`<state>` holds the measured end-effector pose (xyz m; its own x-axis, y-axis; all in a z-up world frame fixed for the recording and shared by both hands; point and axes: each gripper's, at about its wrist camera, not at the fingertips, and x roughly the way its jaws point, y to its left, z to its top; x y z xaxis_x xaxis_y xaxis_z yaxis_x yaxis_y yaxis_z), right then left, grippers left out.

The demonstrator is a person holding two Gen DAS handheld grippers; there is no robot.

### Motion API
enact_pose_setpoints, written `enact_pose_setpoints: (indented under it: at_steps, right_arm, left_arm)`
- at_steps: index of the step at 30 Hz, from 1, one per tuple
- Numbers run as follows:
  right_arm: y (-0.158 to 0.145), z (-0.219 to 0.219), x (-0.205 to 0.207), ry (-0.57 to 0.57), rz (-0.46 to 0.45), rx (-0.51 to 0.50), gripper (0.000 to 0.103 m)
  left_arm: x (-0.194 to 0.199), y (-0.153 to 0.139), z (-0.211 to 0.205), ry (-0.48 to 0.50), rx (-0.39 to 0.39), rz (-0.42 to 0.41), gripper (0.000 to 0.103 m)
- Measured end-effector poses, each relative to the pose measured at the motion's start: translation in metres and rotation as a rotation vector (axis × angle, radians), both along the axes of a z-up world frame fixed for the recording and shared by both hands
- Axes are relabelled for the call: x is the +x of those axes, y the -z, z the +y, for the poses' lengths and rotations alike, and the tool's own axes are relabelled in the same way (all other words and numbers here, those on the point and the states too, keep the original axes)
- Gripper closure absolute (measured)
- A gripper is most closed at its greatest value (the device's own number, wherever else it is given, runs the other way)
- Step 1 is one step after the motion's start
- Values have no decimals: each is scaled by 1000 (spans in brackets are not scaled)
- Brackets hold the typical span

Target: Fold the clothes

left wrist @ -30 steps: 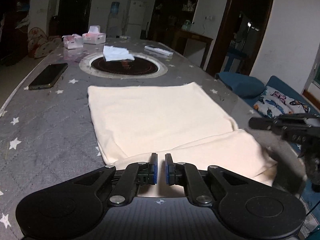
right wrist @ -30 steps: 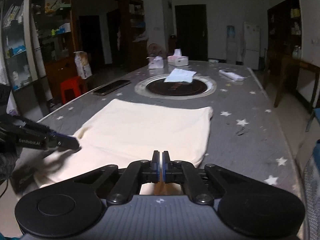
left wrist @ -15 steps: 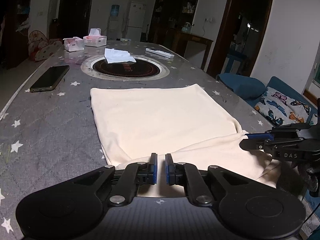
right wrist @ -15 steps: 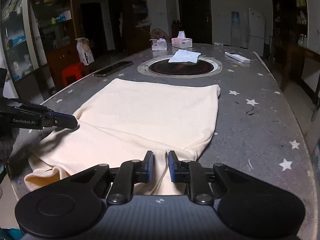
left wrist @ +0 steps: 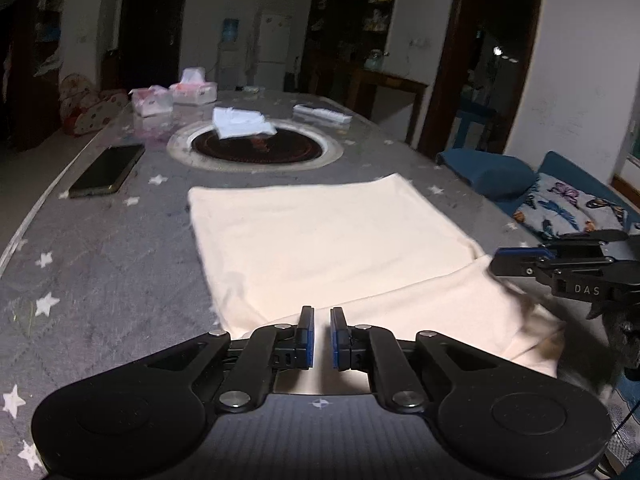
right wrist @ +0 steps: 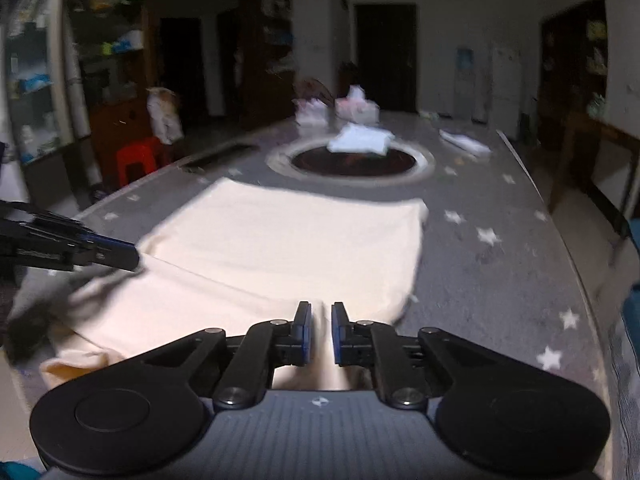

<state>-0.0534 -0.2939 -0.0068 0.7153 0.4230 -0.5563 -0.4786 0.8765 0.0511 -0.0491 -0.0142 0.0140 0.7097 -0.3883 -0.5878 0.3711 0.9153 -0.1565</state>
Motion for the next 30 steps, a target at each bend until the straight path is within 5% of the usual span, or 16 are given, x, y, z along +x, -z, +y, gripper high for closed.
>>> enact_pose_setpoints:
  at_steps: [7, 18, 30]
  right_arm:
    - [7, 13, -16, -146, 41, -34, 92]
    - [13, 12, -42, -193, 23, -112, 81]
    - [-11, 0, -65, -271, 5, -196, 67]
  left_arm:
    - [-15, 9, -22, 107, 19, 36, 92]
    - [-46, 1, -9, 138, 81, 22, 79]
    - [-102, 4, -23, 340, 334, -131, 71]
